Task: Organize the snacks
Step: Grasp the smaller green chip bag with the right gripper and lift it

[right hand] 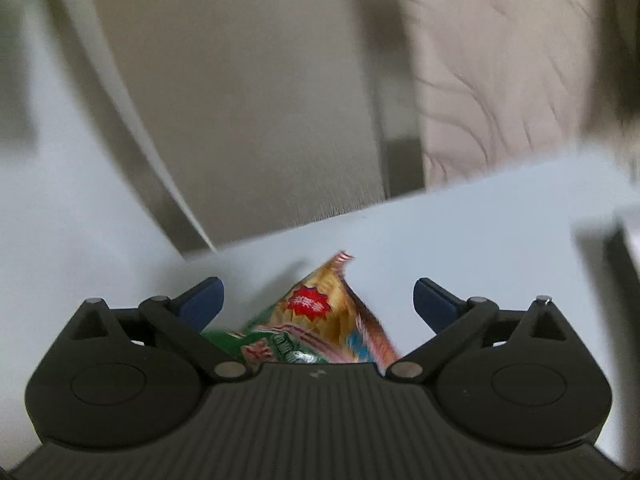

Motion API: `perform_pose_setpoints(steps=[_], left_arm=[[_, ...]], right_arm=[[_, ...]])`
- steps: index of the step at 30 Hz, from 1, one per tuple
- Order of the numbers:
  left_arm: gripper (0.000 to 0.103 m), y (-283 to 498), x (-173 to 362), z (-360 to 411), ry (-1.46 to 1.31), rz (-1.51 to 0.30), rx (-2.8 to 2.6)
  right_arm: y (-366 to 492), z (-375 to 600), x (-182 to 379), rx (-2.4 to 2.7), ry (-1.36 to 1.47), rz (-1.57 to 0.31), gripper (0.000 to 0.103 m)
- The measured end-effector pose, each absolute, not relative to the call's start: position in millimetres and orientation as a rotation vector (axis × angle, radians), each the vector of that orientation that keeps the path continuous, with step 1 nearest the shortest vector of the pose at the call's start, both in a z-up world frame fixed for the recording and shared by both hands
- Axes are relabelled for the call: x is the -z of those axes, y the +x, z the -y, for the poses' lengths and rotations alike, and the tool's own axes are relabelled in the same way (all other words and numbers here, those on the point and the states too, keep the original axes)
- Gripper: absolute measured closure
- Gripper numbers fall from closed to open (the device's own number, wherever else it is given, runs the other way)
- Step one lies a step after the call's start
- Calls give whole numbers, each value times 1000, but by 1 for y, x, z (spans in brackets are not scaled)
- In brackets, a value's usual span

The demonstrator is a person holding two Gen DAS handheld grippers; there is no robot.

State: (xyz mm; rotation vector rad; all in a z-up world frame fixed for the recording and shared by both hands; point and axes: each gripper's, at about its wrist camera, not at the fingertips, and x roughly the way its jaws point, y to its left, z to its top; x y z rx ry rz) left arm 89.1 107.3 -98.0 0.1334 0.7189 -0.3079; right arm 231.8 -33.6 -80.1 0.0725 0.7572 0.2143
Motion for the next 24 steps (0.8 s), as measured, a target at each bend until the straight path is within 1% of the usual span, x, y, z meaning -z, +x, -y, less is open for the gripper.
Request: perform_pose_setpoints(steps=[2,3,6,8,13,16,20,23,24], left_arm=[[29,93,98,-107,134,-720,310],[29,93,98,-107,133,-720,311],[29,93,98,-108,123,-719,312],[29,93,97,-108,122,-721,312],[28,93,99,-110,114,-721,323],[29,92,100,-107,121,-714,326],[29,93,101,-105,87,-710,329],[34,87,101,-99,109,-693,335],[39,85,102,-97,117,-687,335]], right_arm=[[240,17,94,-218,-80,-779,1],[243,15,101,-227,-94,-804,0],[248,23,125,-328,-20,-941,0],[246,22,135,-384,-45,-976,0],[225,26,138,-417,-90,-948,0],[208,36,132,-383,-107,-890,0],[200,54,140,-353,-74,-899,0],[191,60,142,-378,-85,-891,0],[188,61,143,-392,-89,-886,0]])
